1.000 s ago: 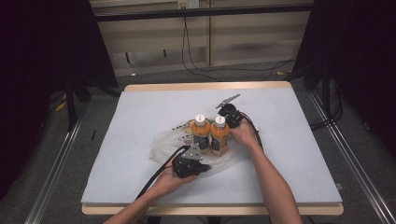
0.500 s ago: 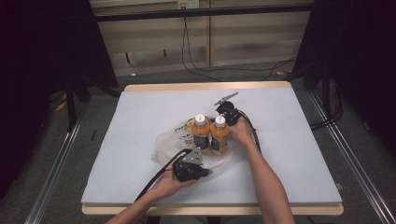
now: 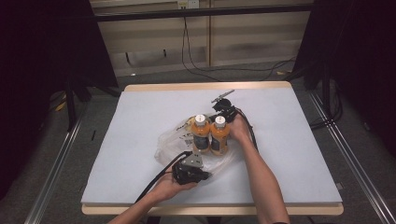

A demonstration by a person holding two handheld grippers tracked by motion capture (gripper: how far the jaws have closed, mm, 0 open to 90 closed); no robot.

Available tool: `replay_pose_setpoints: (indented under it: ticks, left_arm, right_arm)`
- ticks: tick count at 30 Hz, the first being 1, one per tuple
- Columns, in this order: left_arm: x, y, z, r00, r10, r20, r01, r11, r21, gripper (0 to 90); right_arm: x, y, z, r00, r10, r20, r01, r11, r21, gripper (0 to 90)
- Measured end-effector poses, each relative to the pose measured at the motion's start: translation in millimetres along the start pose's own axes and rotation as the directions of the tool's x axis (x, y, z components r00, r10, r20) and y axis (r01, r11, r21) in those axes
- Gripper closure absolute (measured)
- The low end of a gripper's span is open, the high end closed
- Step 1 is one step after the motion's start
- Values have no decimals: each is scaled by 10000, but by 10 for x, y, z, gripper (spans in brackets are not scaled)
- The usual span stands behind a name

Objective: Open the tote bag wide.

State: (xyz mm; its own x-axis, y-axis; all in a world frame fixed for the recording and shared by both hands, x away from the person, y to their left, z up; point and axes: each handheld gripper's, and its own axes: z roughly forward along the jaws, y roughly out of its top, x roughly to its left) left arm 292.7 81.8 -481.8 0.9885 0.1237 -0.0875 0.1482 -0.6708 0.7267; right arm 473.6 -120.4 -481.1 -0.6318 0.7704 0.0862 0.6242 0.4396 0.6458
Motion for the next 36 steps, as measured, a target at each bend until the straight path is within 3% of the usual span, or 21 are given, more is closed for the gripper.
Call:
replay_pose_setpoints:
  ticks: [1,10,13,16,18,19,20,21,22,23,25,27,36]
  left_arm:
    - [-10,7,-11,10000,-4,-23,5,9998,190,900]
    - [-69,5,-1,9998,106,137,-107,9999,107,900]
    - [-87,10,-6,9996,120,240,-125,9997,226,900]
    - [-105,3,6,9994,-15,352,13,10000,48,900]
    - [-105,27,-8,9996,68,263,-78,9993,364,900]
    - [-117,25,5,9996,21,288,-26,9998,182,900]
    - [-116,37,-3,9996,15,293,-24,9995,316,900]
    - [-98,40,-11,9991,-107,402,87,9988,477,900]
    - [-95,28,3,9986,-288,447,277,9993,236,900]
    - [-79,37,-12,9991,-172,388,155,9989,446,900]
    - [-77,24,9,9984,-335,460,332,9994,90,900]
    - [-63,30,-3,9979,-418,492,417,9991,33,900]
    - [-45,103,-135,9980,-556,297,576,9958,-710,900]
  right_arm:
    - [-11,4,6,10000,-4,-26,4,10000,-33,900]
    - [44,89,53,9968,-357,718,338,9990,276,900]
    - [17,80,54,9983,-35,589,26,9999,147,900]
    - [17,96,69,9974,-70,718,61,9999,121,900]
    - [5,113,74,9974,34,724,-46,9999,165,900]
    - [-2,116,78,9973,40,734,-50,9999,135,900]
    - [-11,117,79,9970,183,751,-194,9997,131,900]
    - [-21,119,85,9965,435,708,-438,9990,27,900]
    - [-36,114,81,9964,577,618,-577,9983,-3,900]
    - [-46,108,79,9970,625,455,-623,9980,-67,900]
    - [-50,85,58,9976,687,124,-684,9975,-180,900]
    - [-47,65,30,9974,684,-237,-693,9967,-432,900]
    - [8,82,-256,9917,683,-1086,-815,9892,-1220,900]
